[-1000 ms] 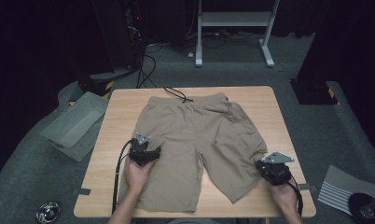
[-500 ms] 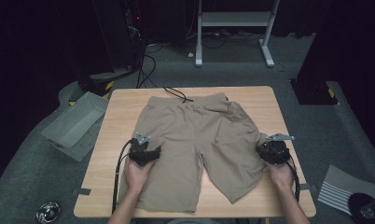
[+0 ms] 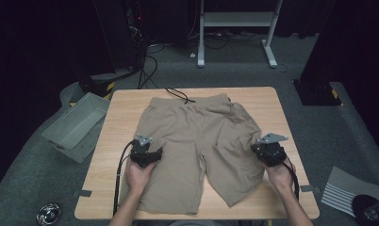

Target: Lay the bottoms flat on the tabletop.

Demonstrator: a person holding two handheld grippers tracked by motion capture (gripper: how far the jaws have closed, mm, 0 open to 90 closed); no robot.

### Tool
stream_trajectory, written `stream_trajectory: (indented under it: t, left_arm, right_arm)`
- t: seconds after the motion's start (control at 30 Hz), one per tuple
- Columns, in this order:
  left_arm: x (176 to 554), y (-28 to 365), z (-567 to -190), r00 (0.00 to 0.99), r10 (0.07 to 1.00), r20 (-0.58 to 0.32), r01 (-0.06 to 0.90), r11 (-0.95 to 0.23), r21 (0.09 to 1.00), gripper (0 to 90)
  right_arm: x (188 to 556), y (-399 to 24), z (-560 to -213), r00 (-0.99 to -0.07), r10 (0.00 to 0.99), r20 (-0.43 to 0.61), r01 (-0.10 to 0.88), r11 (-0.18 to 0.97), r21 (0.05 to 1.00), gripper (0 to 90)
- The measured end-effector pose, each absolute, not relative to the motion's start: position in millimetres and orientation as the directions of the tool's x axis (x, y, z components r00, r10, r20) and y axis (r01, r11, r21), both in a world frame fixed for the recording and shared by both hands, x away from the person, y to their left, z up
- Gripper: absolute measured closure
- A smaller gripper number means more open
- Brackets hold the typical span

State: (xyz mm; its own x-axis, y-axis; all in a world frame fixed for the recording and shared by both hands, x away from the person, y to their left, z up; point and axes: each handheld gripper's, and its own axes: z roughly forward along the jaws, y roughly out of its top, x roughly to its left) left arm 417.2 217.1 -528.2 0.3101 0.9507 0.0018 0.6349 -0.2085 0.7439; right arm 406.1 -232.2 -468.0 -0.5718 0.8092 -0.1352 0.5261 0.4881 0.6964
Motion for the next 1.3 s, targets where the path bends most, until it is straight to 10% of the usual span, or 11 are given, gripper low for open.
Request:
stream_trajectory:
  t: [0.33,0.63,0.77,0.97,1.2,1.3]
  left_arm:
    - [417.3,216.9,-528.4,0.308,0.951,0.002,0.634,-0.207,0.745,30.7]
    - [417.2,217.0,-528.2,0.309,0.951,0.002,0.635,-0.208,0.744,30.7]
    - [417.1,217.0,-528.2,0.309,0.951,0.002,0.635,-0.208,0.744,30.7]
    - [417.1,217.0,-528.2,0.309,0.951,0.003,0.635,-0.209,0.744,30.7]
    - [417.2,216.9,-528.2,0.309,0.951,0.003,0.635,-0.209,0.744,30.7]
    - [417.2,216.8,-528.3,0.309,0.951,0.003,0.634,-0.209,0.744,30.7]
  right_arm:
    - [369.4,-253.7,-482.2,-0.525,0.841,-0.131,0.578,0.465,0.671,72.6]
    - [426.8,-238.6,-473.8,-0.449,0.881,-0.147,0.573,0.410,0.710,56.4]
    - [453.6,-240.9,-496.8,-0.413,0.901,-0.131,0.658,0.395,0.641,58.4]
    - [443.5,-255.4,-507.5,-0.449,0.889,-0.093,0.671,0.405,0.621,89.4]
    - [406.7,-251.3,-501.1,-0.551,0.824,-0.134,0.630,0.515,0.581,87.8]
    - [414.4,-246.7,-488.8,-0.514,0.850,-0.113,0.601,0.451,0.660,67.2]
